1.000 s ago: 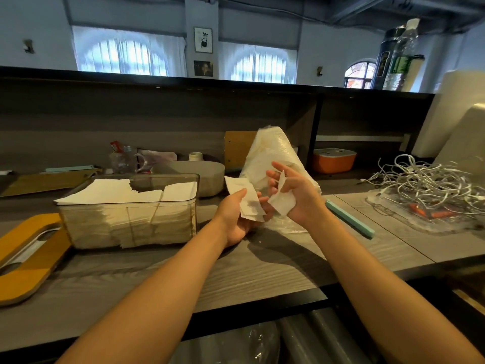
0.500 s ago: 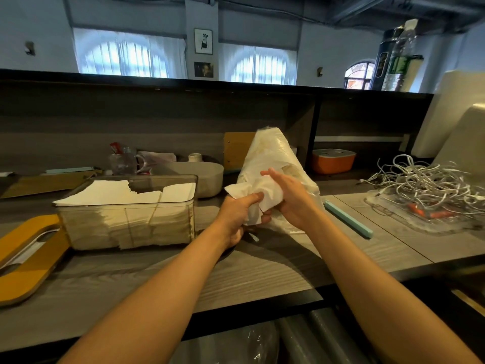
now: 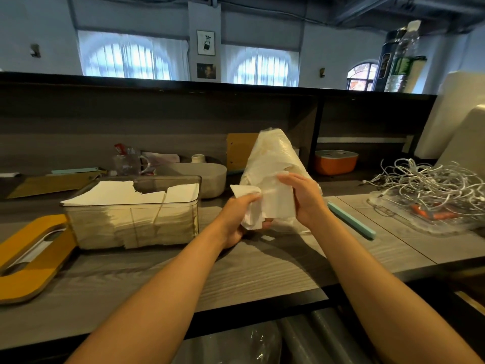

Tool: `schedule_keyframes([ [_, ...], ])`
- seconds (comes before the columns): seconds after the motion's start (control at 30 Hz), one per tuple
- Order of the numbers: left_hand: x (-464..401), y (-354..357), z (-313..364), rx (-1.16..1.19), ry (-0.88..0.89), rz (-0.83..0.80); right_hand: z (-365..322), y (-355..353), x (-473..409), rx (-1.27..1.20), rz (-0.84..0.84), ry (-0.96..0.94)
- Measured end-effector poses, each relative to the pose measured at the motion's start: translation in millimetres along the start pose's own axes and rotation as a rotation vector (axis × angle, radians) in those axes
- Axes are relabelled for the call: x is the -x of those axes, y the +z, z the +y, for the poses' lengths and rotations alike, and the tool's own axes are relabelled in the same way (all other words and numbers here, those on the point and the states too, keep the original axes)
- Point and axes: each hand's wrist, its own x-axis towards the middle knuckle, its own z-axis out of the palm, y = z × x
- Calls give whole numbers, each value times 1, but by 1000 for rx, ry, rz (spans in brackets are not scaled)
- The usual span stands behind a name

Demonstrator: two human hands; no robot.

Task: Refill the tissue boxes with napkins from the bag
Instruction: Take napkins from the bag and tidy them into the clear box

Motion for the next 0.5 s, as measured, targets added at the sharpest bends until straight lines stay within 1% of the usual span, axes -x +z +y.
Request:
schedule_keyframes([
  [0.07, -2, -3, 1, 114, -68, -29, -4, -5, -1, -168, 28, -51],
  [0.1, -3, -4, 1, 146, -87, -38, -6, -6, 0, -207, 9, -86],
  [0.13, -3, -5, 1, 158, -86, -44, -6, -5, 1, -192, -17, -126],
  [0.17, -4, -6, 0, 170, -80, -63, -5, -2, 3, -123, -37, -164],
  [0.23, -3, -6, -1, 180, -62, -140, 2, 11, 9, 97, -55, -207],
  [0.27, -2, -5, -2, 167, -56, -159, 6, 17, 11, 227, -54, -225],
  [0.33, -3, -2, -4, 96, -34, -158, 15, 23, 9, 466, -54, -323],
  [0.37, -5, -1, -5, 56, -24, -139, 18, 24, 7, 523, -61, -362],
  [0.43, -8, 1, -7, 10, -33, -70, 18, 22, 6, 526, -84, -363],
  [0.5, -9, 2, -8, 20, -38, -22, 17, 19, 5, 499, -41, -345],
])
